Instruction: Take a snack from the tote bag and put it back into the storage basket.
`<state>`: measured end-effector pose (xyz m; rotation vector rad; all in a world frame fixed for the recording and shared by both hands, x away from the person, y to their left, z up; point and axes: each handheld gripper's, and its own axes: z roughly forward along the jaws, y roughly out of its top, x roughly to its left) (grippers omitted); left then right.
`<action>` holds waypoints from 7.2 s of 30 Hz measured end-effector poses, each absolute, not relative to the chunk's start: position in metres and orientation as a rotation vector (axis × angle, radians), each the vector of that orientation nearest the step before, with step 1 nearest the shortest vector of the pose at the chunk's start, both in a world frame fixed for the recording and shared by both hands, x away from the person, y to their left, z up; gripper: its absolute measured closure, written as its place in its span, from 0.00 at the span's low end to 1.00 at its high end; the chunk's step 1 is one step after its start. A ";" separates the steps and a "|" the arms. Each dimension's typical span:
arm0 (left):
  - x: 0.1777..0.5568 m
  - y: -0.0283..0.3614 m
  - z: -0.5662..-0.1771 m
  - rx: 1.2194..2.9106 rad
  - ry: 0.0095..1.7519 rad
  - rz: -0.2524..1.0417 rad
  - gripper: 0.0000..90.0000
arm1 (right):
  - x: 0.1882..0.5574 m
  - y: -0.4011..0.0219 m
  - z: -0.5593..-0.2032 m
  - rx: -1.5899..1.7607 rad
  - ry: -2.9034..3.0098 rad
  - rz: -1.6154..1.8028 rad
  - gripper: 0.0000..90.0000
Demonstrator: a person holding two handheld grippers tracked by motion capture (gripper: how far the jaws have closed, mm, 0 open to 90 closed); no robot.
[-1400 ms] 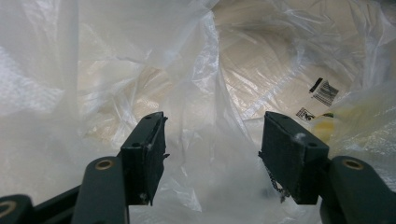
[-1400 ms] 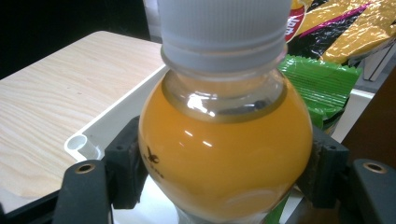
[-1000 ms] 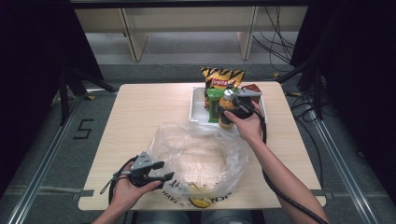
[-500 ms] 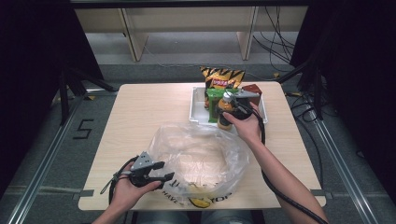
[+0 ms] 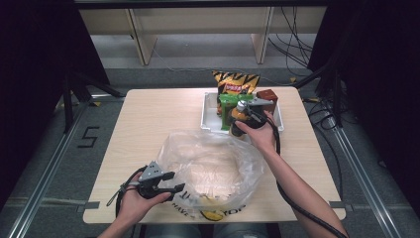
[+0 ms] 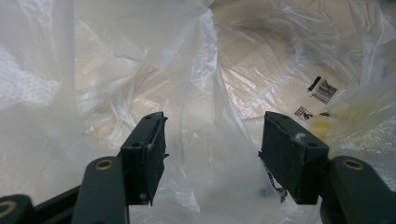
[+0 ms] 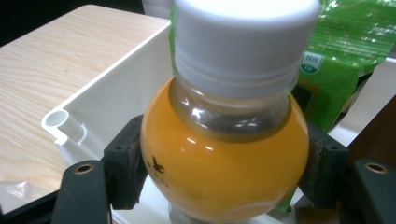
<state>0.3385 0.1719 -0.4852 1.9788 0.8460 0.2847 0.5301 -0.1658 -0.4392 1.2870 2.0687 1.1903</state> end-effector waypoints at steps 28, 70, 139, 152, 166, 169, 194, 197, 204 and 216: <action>0.339 0.172 -0.485 1.980 0.843 0.278 0.44 | 0.530 -0.164 -0.438 1.264 2.087 1.139 0.34; 0.338 0.172 -0.485 1.976 0.838 0.286 0.44 | 0.507 -0.164 -0.415 1.202 2.084 1.164 0.30; 0.333 0.172 -0.464 1.913 0.797 0.344 0.46 | 0.465 -0.267 -0.407 1.315 1.896 1.203 0.93; 0.332 0.173 -0.455 1.869 0.778 0.392 0.47 | 0.473 -0.274 -0.403 1.315 1.844 1.200 1.00; 0.333 0.176 -0.458 1.864 0.804 0.388 0.47 | 0.504 -0.284 -0.408 1.355 1.823 1.146 1.00; 0.333 0.176 -0.458 1.863 0.812 0.384 0.47 | 0.507 -0.284 -0.410 1.352 1.821 1.150 1.00; 0.335 0.176 -0.461 1.873 0.799 0.373 0.47 | 0.517 -0.281 -0.414 1.315 1.867 1.143 1.00; 0.335 0.176 -0.461 1.873 0.800 0.373 0.47 | 0.516 -0.282 -0.415 1.282 1.892 1.144 1.00; 0.335 0.176 -0.461 1.882 0.795 0.383 0.47 | 0.511 -0.280 -0.417 1.302 1.890 1.142 1.00; 0.332 0.177 -0.445 1.796 0.785 0.422 0.45 | 0.508 -0.285 -0.417 1.332 1.856 1.160 0.99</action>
